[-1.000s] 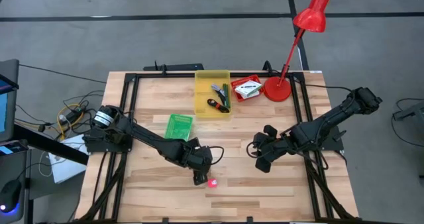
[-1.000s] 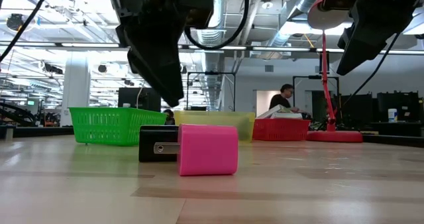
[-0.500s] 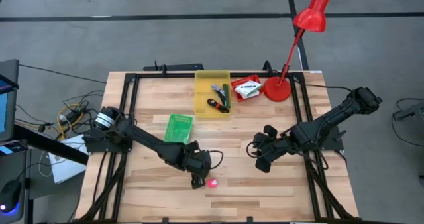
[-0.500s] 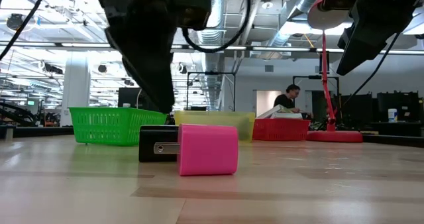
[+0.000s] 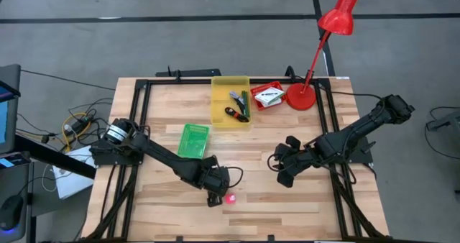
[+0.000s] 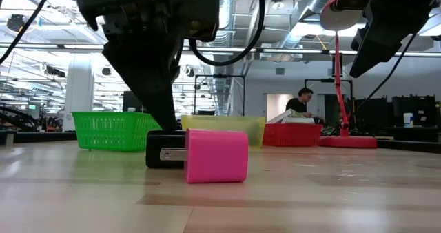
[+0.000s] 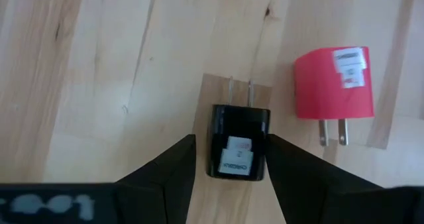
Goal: Pick and place items into bin
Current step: Put the black charger adapter into the green bin
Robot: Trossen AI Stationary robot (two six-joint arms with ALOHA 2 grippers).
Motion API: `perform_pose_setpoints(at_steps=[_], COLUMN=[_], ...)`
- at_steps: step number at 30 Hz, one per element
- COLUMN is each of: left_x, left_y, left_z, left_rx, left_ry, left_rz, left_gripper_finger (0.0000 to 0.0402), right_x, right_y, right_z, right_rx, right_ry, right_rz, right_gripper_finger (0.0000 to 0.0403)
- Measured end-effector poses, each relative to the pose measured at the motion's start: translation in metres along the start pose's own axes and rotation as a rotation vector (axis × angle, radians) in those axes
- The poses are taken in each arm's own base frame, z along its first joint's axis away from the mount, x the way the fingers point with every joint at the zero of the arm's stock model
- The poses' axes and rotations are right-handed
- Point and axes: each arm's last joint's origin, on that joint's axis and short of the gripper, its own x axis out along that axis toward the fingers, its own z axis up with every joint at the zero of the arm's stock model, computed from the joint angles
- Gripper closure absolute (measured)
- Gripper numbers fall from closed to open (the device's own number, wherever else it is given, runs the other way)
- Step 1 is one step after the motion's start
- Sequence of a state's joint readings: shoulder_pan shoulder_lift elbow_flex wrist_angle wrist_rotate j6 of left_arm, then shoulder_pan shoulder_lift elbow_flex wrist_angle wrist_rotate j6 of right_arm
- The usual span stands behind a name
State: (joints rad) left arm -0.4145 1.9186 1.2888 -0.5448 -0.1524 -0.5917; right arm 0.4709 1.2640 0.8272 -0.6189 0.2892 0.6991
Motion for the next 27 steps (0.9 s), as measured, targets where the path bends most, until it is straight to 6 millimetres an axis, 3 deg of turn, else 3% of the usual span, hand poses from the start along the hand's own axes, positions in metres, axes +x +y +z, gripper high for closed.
perform_pose_setpoints(at_steps=[13,27], left_x=[0.0,0.034], left_y=[0.001,-0.001], left_z=[-0.002,-0.01], left_rx=[0.124,0.249], left_ry=[0.017,0.115], left_rz=[0.012,0.011], left_gripper_finger=[0.0232,0.0232], right_x=[0.0,0.0], right_y=[0.0,0.0], right_z=[0.0,0.0], right_rx=[0.0,0.002], right_ry=[0.001,-0.004], right_rz=[0.0,0.004], right_gripper_finger=[0.028,0.028])
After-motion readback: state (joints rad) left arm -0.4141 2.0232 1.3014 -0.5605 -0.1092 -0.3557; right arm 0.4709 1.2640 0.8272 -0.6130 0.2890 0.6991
